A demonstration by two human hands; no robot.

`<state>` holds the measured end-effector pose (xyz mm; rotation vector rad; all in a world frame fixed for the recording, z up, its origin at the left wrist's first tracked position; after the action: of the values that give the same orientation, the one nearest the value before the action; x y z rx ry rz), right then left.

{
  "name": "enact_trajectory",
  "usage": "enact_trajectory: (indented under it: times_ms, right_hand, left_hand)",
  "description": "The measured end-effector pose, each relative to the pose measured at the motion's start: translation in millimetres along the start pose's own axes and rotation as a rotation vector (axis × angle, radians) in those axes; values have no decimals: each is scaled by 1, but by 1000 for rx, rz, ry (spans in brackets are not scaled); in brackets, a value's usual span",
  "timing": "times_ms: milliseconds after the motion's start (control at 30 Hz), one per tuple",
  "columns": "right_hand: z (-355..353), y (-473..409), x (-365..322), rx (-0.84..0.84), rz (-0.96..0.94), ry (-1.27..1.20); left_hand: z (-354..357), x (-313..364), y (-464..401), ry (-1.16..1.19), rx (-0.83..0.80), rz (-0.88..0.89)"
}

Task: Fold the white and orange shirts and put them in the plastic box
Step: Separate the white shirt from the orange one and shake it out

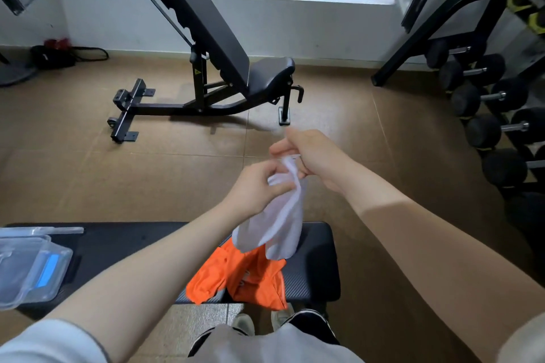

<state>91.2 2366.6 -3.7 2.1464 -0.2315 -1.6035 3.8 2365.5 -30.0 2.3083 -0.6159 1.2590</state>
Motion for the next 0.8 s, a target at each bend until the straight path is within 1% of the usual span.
enact_trajectory:
  times_ms: [67,100,167,233,267,333,400,433,533,600,667,700,733,800]
  right_hand:
    - [12,0,0,-87,-21,-32]
    - [12,-1,1,-84,-45,-67]
    - [-6,-1,7,23,-109,-148]
    - [-29,2,23,137,-173,-107]
    - [-33,2,34,117,-186,-78]
    - [-17,1,58,-74,-190,-1]
    - [10,-1,76,-278,-166,72]
    - [21,-2,81,-343,-143,91]
    - [38,-13,83,-382,-111,186]
    - [47,-20,80,-408,-116,336]
    - [44,-31,81,-346,-120,575]
    - [38,-38,79,-283,-127,680]
    - [32,-43,78,-221,-131,755]
    - [29,-46,71,-160,-151,858]
  left_hand:
    - [15,3,2,205,-31,27]
    - [17,4,3,287,-30,36]
    - [13,-1,3,385,11,-6]
    - [2,-13,4,449,71,-76]
    - [-3,-18,5,481,86,-102]
    - [-9,-21,7,593,77,-123]
    - [-14,-14,8,689,15,-92]
    - [-16,-9,8,704,-27,-66]
    - [-27,3,13,710,-145,-18]
    - [-37,2,19,716,-194,-23]
    - [-44,-4,27,663,-244,-68]
    - [-44,-13,31,578,-272,-118]
    - [-44,-26,35,432,-296,-190]
    - [-46,-60,44,-1,-323,-396]
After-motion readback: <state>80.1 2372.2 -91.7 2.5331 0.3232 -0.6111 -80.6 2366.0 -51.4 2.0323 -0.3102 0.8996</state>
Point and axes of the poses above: each hand's wrist, its own y-axis away from the middle knuckle, its own z-axis out of the palm, x = y × z, the point moved 9 cm from there along -y, towards the middle knuckle, and after that the axes turned 9 degrees about -x, right-handed, at the moved point
